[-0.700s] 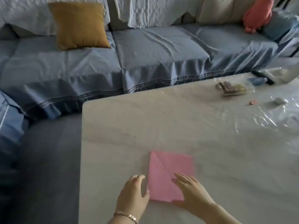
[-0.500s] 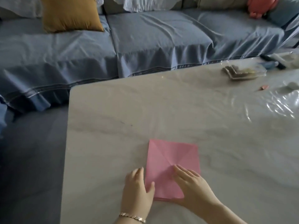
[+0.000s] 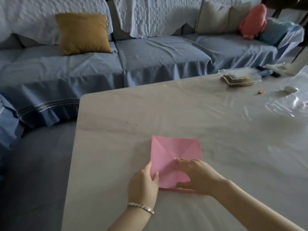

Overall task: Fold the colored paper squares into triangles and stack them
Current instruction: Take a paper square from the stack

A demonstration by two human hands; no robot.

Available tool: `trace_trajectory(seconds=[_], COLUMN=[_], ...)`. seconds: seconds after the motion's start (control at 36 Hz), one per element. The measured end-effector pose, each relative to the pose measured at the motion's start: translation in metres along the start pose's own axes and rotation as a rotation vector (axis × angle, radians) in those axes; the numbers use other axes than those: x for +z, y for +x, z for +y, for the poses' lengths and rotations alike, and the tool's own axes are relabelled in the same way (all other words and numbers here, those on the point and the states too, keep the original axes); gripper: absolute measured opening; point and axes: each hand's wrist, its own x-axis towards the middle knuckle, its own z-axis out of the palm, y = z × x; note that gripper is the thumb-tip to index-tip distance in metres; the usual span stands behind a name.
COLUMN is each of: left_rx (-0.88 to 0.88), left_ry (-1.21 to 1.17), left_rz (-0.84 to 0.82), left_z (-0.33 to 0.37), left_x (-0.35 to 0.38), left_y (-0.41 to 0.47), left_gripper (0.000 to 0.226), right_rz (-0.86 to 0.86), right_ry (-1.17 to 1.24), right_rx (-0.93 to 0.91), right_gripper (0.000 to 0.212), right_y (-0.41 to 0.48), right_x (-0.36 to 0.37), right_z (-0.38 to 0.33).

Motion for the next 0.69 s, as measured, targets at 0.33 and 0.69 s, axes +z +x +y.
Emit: trace_trajectory(seconds=[0.33,0.69], left_rx=[-0.392,-0.314], left_ry=[-0.427,-0.312], left_rz=[0.022,0.017], left_z=[0.028,0.008], left_x=[-0.022,-0.038], left_y=[-0.004,-0.009], left_gripper=[0.043,0.005], right_rz=[0.088,0.133], right_ry=[0.15,0.16], right_rx=[0.083,0.019], right_gripper=[0.084,0.041], right_y=[-0.022,-0.04], right_x=[0.018,0.023], right_z=[-0.011,-0.008])
